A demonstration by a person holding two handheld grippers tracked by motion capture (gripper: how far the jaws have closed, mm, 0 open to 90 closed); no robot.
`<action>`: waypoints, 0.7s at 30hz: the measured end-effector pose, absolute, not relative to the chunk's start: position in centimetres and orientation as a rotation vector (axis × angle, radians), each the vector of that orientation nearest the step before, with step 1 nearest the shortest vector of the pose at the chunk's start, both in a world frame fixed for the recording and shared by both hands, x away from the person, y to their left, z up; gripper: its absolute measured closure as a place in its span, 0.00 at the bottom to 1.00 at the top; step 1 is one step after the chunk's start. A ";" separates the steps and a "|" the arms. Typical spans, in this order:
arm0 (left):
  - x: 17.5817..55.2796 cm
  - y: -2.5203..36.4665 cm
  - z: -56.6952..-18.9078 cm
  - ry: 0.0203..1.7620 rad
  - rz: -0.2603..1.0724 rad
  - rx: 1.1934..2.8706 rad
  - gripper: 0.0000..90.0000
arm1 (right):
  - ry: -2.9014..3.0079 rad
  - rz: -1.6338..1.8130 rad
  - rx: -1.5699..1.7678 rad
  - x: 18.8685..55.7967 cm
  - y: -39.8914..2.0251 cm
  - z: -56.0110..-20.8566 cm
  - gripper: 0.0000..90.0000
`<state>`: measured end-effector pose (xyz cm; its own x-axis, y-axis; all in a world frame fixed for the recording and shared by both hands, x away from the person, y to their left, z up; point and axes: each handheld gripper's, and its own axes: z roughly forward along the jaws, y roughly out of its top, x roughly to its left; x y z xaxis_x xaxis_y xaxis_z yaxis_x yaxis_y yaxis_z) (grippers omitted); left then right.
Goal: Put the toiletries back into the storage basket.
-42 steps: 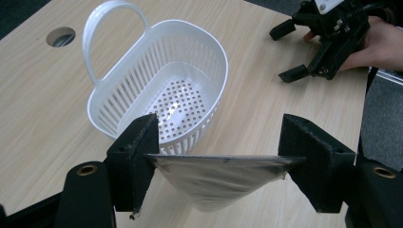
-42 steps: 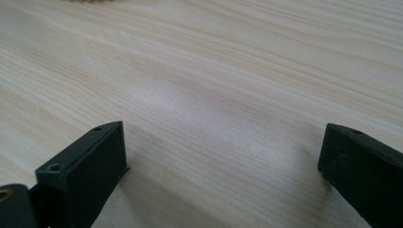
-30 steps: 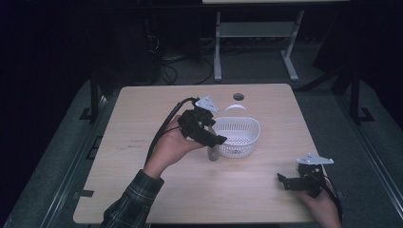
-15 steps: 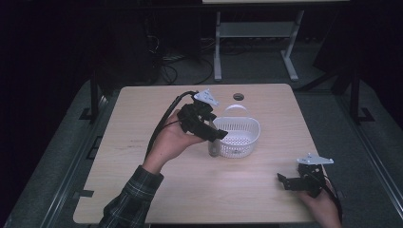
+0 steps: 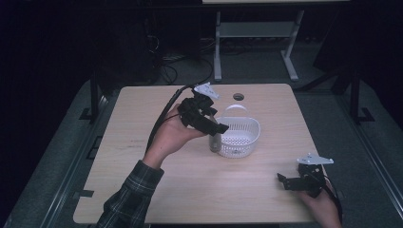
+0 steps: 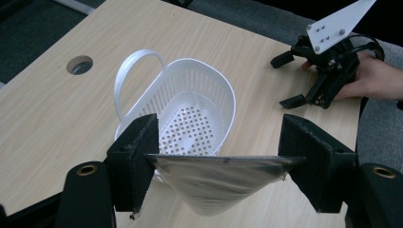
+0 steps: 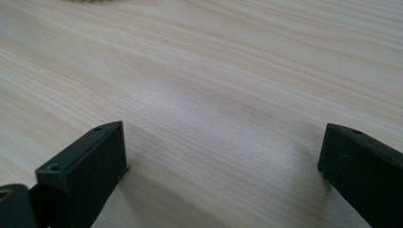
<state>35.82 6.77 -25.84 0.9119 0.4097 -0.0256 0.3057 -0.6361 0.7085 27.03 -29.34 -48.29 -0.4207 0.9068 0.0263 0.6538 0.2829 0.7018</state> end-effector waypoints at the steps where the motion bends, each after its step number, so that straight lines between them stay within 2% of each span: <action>1: 35.9 6.8 -25.7 0.506 0.177 2.304 0.33 | 2.179 0.915 1.408 27.0 -29.3 -48.3 0.02; 21: 37.2 6.0 -24.4 0.510 0.182 2.285 0.33 | 2.178 0.914 1.408 27.0 -29.3 -48.3 0.02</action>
